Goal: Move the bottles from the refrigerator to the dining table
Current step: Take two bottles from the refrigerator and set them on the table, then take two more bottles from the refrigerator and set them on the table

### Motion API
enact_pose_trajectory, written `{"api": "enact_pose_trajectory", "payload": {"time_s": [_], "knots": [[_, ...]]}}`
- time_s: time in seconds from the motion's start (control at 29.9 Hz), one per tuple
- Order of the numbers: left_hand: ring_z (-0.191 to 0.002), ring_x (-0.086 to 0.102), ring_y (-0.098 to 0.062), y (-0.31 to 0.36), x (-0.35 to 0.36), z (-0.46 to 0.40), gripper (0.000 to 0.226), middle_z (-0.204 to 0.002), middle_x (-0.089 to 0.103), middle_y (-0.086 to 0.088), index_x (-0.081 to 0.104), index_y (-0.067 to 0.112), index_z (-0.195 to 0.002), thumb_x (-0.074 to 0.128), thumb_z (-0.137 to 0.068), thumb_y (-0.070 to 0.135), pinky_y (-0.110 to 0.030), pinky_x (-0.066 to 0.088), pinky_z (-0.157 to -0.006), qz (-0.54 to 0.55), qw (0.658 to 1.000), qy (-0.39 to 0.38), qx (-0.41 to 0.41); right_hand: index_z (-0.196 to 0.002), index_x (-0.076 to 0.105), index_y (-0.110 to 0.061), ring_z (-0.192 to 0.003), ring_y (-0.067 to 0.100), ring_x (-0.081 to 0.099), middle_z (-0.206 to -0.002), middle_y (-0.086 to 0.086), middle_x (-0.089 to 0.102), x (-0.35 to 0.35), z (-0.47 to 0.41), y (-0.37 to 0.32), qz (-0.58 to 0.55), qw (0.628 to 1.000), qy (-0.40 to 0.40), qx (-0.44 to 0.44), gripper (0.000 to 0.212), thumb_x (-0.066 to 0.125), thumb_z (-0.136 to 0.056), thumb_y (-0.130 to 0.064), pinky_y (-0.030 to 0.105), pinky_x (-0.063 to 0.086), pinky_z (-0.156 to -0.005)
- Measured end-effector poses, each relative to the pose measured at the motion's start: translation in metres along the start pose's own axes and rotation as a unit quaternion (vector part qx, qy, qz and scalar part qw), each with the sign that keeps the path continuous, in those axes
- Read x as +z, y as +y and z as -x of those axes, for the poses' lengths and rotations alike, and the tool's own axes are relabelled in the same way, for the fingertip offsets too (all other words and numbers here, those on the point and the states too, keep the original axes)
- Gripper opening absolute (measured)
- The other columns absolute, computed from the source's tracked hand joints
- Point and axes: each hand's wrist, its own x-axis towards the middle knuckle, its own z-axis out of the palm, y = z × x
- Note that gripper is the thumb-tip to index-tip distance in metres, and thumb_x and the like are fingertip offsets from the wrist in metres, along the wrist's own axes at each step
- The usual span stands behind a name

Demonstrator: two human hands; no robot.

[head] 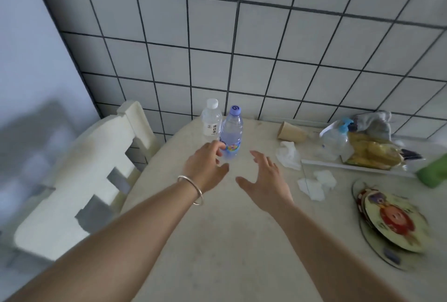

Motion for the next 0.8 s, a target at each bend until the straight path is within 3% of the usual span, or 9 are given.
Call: {"api": "enact_pose_trajectory", "payload": {"time_s": [0.2, 0.47, 0.67, 0.8], "knots": [[-0.088, 0.064, -0.018, 0.037, -0.002, 0.109, 0.040, -0.107, 0.064, 0.002, 0.054, 0.018, -0.118, 0.065, -0.081, 0.024, -0.034, 0.049, -0.086, 0.011, 1.000, 0.015, -0.009, -0.140, 0.032, -0.022, -0.128, 0.023, 0.038, -0.138, 0.001, 0.044, -0.016, 0.100, 0.011, -0.025, 0.999, 0.033, -0.032, 0.052, 0.050, -0.092, -0.030, 0.034, 0.038, -0.094], [-0.086, 0.065, -0.014, 0.066, -0.023, 0.277, 0.030, -0.091, 0.066, 0.006, 0.059, 0.020, -0.110, 0.065, -0.080, 0.021, -0.029, 0.051, -0.081, 0.108, 0.984, 0.120, -0.072, -0.135, 0.039, -0.019, -0.119, 0.025, 0.048, -0.132, 0.004, 0.050, -0.009, 0.262, -0.001, -0.102, 0.993, 0.050, -0.027, 0.046, 0.050, -0.092, -0.031, 0.031, 0.038, -0.093], [-0.083, 0.064, -0.008, 0.058, -0.044, 0.363, 0.030, -0.101, 0.063, 0.010, 0.056, 0.027, -0.112, 0.059, -0.083, 0.021, -0.031, 0.052, -0.077, -0.014, 0.992, 0.123, 0.018, -0.136, 0.037, -0.022, -0.121, 0.021, 0.046, -0.132, 0.001, 0.049, -0.028, 0.328, -0.025, -0.103, 0.991, 0.079, -0.030, 0.051, 0.053, -0.090, -0.036, 0.031, 0.039, -0.091], [-0.081, 0.064, -0.008, 0.062, -0.053, 0.408, 0.031, -0.105, 0.061, 0.010, 0.055, 0.027, -0.111, 0.061, -0.081, 0.021, -0.032, 0.051, -0.078, 0.030, 0.990, 0.136, 0.028, -0.140, 0.032, -0.022, -0.126, 0.021, 0.042, -0.137, 0.001, 0.045, -0.029, 0.387, -0.040, -0.066, 0.993, 0.099, -0.022, 0.054, 0.050, -0.091, -0.036, 0.033, 0.039, -0.095]]}}
